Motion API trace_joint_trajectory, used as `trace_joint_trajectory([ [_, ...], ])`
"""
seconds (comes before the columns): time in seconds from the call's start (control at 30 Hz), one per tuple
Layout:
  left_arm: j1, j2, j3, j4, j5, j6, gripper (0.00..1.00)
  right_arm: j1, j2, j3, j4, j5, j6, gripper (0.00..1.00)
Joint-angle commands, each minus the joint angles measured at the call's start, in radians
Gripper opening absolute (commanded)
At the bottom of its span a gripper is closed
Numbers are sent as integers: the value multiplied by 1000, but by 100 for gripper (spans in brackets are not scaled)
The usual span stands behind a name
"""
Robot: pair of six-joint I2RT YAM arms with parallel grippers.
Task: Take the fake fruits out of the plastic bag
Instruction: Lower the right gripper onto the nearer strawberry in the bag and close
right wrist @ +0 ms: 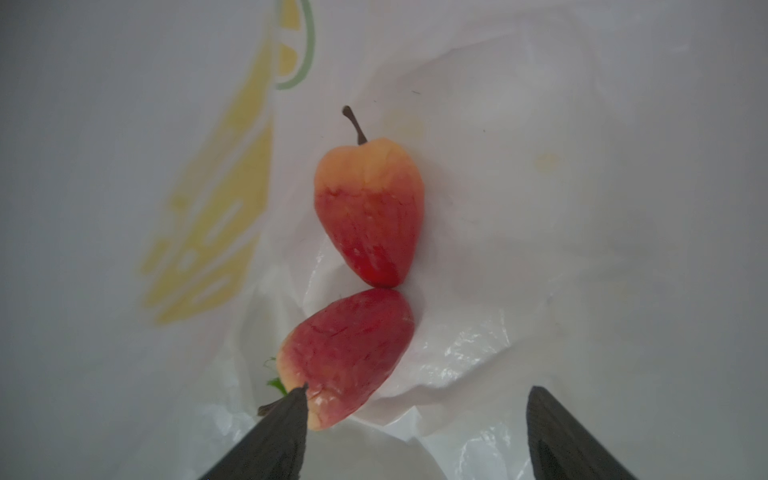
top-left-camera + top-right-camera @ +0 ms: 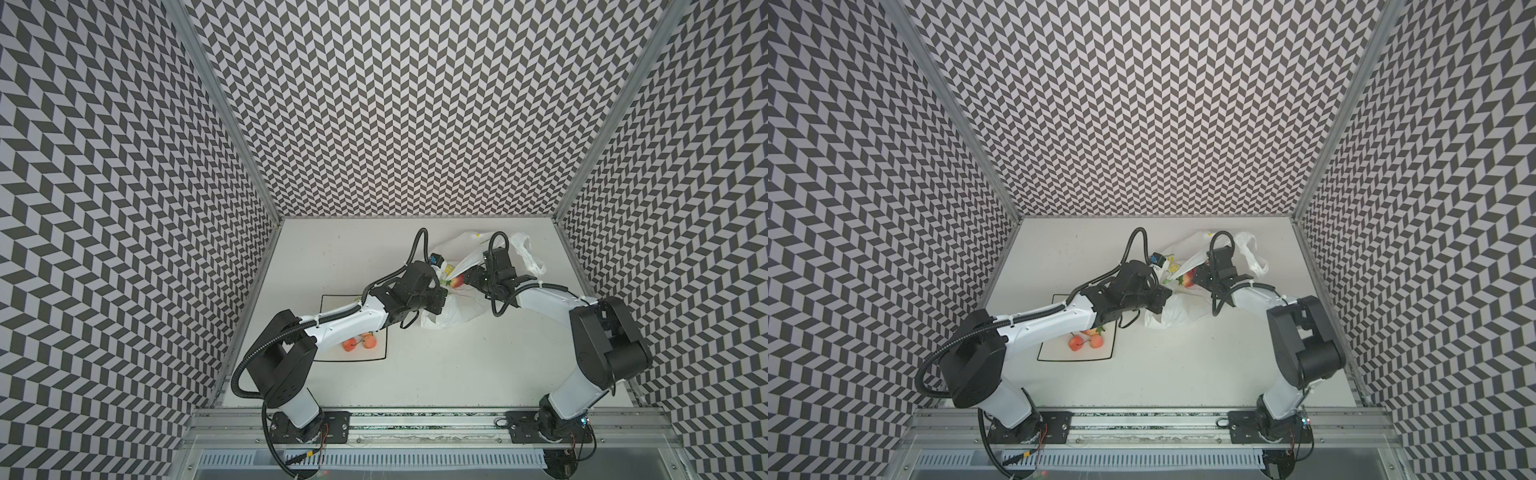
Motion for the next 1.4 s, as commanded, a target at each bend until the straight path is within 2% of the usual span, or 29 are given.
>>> trace_joint_trajectory([
  [0.0,-10,-12,25,8,9,19,0,1,32,36,36,-26,37,82],
  [0.13,-9,-4,16,20,19,19,0,2,36,42,53,-55,73,83],
  [0.3,-9,3,8,49,48,8,0,10,45,30,111,-121,210,83],
  [0.43,-10,9,14,58,59,11,0,35,67,43,145,-133,303,82],
  [0.67,-10,19,16,66,68,14,0,71,119,103,106,-125,412,81],
  [0.83,-10,17,16,66,72,18,0,87,201,199,-42,-90,460,81],
  [1.1,-9,-3,9,59,57,27,0,96,271,294,-148,1,507,80],
  [1.37,-9,-26,-3,47,22,39,0,101,321,357,-217,29,506,66],
])
